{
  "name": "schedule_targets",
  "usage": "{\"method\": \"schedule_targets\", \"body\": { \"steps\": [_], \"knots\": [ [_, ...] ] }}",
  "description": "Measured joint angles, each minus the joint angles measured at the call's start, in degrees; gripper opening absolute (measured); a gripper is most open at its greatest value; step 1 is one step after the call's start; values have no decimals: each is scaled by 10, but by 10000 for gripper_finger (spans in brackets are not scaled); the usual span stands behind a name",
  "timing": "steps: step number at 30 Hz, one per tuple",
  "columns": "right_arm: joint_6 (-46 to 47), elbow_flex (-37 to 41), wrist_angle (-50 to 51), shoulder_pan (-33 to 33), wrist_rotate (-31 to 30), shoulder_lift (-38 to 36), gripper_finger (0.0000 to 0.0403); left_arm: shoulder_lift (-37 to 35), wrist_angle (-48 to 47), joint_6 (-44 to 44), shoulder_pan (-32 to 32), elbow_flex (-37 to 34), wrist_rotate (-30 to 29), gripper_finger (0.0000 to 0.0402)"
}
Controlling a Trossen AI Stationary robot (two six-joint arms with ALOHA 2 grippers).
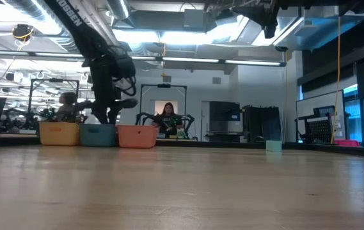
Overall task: Sort & place blocks by color
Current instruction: Put the right violet block into the blue bin, then put the violet block into the blue bin
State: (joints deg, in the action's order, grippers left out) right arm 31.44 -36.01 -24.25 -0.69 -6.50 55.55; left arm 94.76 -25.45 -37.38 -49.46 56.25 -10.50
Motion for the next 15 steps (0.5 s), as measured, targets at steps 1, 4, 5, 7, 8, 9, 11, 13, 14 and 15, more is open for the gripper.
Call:
{"method": "schedule_targets", "body": {
  "steps": [1,4,5,7,8,9,11,13,14,15],
  "knots": [
    [0,0,0,0,0,0,327,0,0,0,0,-4,0,58],
    [1,0,0,0,0,0,327,0,-1,0,0,-7,1,80],
    [7,0,0,0,0,0,327,0,1,0,0,-7,2,84],
    [15,0,0,0,0,0,327,0,0,0,0,-7,11,88],
    [15,0,-1,0,0,0,327,0,2,0,0,-7,15,89],
    [15,0,-1,0,0,0,327,0,5,3,0,-7,21,90],
    [15,0,-1,0,0,0,327,0,9,12,0,-7,29,92],
    [15,0,-2,0,0,0,327,0,11,18,-2,-7,35,95],
    [15,0,-3,0,0,0,327,-1,11,18,-4,-6,39,97],
    [15,0,-3,0,0,0,327,-2,9,19,-7,-4,43,100]
  ]
}}
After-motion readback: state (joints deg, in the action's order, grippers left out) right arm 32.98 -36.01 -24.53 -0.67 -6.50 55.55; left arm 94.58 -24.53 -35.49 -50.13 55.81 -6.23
